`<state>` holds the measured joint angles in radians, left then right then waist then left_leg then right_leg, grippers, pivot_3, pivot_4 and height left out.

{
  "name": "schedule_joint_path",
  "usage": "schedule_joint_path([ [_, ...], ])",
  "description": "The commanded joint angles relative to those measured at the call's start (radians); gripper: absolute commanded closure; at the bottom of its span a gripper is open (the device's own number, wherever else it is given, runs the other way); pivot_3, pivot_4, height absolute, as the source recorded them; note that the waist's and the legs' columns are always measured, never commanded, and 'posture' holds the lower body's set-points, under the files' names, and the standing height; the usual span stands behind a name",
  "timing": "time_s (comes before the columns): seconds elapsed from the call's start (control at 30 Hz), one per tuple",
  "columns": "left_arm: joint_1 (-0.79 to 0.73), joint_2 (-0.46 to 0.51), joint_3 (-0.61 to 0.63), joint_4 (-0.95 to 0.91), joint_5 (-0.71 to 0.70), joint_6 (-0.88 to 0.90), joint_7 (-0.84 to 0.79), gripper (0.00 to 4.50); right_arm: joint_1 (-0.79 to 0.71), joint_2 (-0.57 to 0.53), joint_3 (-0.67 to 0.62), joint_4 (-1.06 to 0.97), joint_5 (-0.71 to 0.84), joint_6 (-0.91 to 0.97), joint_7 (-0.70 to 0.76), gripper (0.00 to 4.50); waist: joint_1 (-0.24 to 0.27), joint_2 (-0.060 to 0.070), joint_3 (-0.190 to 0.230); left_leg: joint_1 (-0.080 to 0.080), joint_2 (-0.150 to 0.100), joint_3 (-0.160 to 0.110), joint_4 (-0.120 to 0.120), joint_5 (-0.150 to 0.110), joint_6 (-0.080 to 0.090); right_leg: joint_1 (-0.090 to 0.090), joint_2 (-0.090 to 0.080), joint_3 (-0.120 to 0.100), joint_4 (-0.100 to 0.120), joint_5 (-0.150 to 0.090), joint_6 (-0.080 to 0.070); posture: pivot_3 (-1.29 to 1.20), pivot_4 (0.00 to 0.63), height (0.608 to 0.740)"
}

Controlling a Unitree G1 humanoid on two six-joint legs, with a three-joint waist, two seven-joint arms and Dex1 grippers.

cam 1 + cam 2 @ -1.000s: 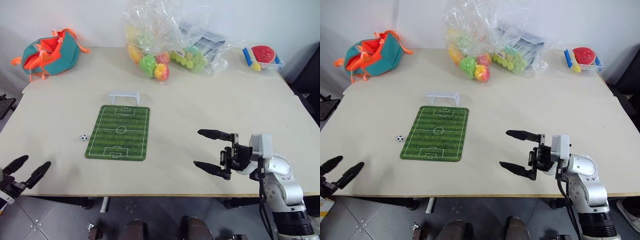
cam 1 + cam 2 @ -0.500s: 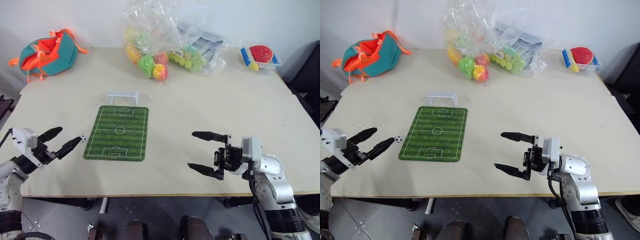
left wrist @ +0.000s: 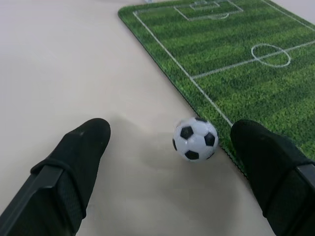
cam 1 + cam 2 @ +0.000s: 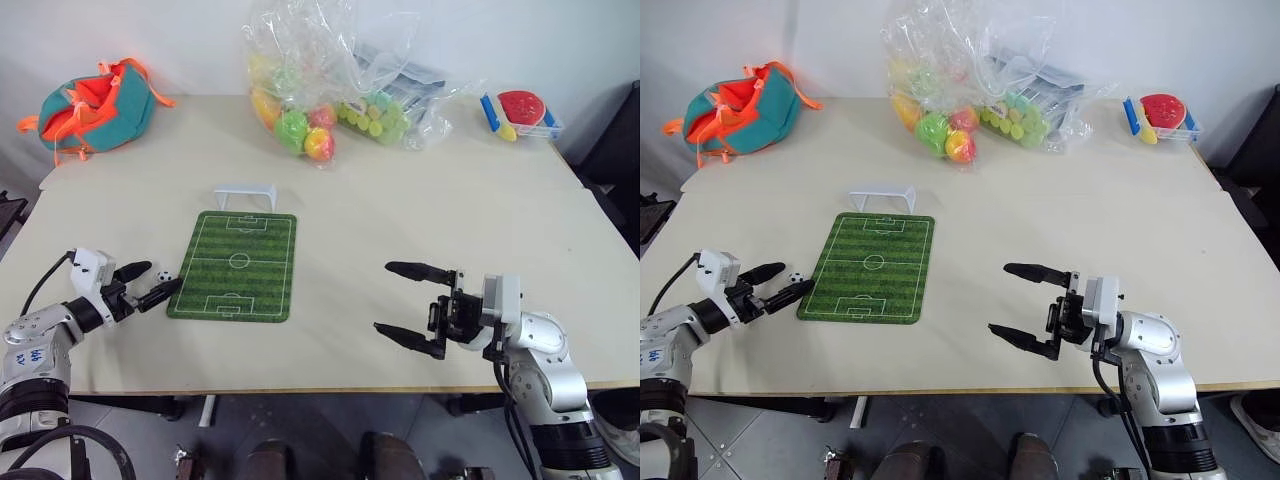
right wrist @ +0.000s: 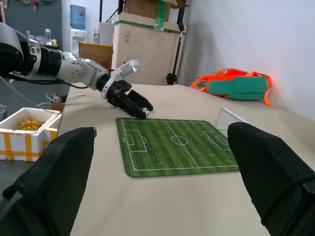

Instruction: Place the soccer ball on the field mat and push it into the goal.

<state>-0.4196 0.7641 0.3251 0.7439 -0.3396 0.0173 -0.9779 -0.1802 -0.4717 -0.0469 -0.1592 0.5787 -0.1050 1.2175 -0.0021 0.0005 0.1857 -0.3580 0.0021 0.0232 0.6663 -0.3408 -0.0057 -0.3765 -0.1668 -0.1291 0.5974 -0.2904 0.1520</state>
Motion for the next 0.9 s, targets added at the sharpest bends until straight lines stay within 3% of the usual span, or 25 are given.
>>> schedule_joint_path([
  [0.03,-0.015,0.002,0.004,0.02,0.003,-0.021,-0.011,1.15,0.003,-0.001,-0.006,-0.044,0.008,-0.008,-0.011,0.0,0.0,0.0,0.0,0.0,0.0,0.0,0.0,0.0,0.0,0.0,0.0,0.0,0.0,0.0,0.0,0.0,0.15,0.74],
  [0.3,-0.001,0.002,0.015,0.016,-0.009,-0.027,-0.042,3.6,0.001,0.002,-0.004,-0.038,0.009,-0.012,-0.016,0.0,0.0,0.0,0.0,0.0,0.0,0.0,0.0,0.0,0.0,0.0,0.0,0.0,0.0,0.0,0.0,0.0,0.15,0.74],
  [0.53,0.072,0.066,0.086,-0.205,-0.141,0.02,-0.232,3.63,0.003,-0.026,-0.032,0.015,0.019,-0.039,0.044,0.0,-0.002,0.0,0.0,0.0,0.0,0.0,0.0,0.0,0.0,0.0,0.0,0.0,0.0,0.0,0.0,0.0,0.15,0.74],
  [0.7,0.138,0.17,-0.014,-0.492,-0.217,0.198,-0.448,3.63,0.005,-0.095,-0.051,0.024,0.056,-0.011,0.121,0.0,0.004,0.0,0.0,0.0,0.0,0.0,0.001,0.0,0.001,0.0,0.0,0.001,0.0,0.0,0.0,0.0,0.15,0.74],
  [0.8,0.112,0.158,-0.063,-0.51,-0.186,0.172,-0.475,3.63,0.007,-0.123,-0.058,0.039,0.072,0.001,0.164,0.0,0.003,0.002,0.001,0.0,0.0,0.0,0.0,0.0,0.001,0.0,0.0,0.001,0.0,0.0,0.0,0.0,0.15,0.74],
  [0.9,0.047,0.074,-0.185,-0.439,-0.077,0.039,-0.482,3.63,0.011,-0.137,-0.059,0.073,0.063,-0.009,0.206,0.0,0.002,0.002,0.001,0.001,0.0,0.001,0.0,0.0,0.001,0.0,0.0,0.001,0.001,0.0,0.0,0.0,0.15,0.74],
])
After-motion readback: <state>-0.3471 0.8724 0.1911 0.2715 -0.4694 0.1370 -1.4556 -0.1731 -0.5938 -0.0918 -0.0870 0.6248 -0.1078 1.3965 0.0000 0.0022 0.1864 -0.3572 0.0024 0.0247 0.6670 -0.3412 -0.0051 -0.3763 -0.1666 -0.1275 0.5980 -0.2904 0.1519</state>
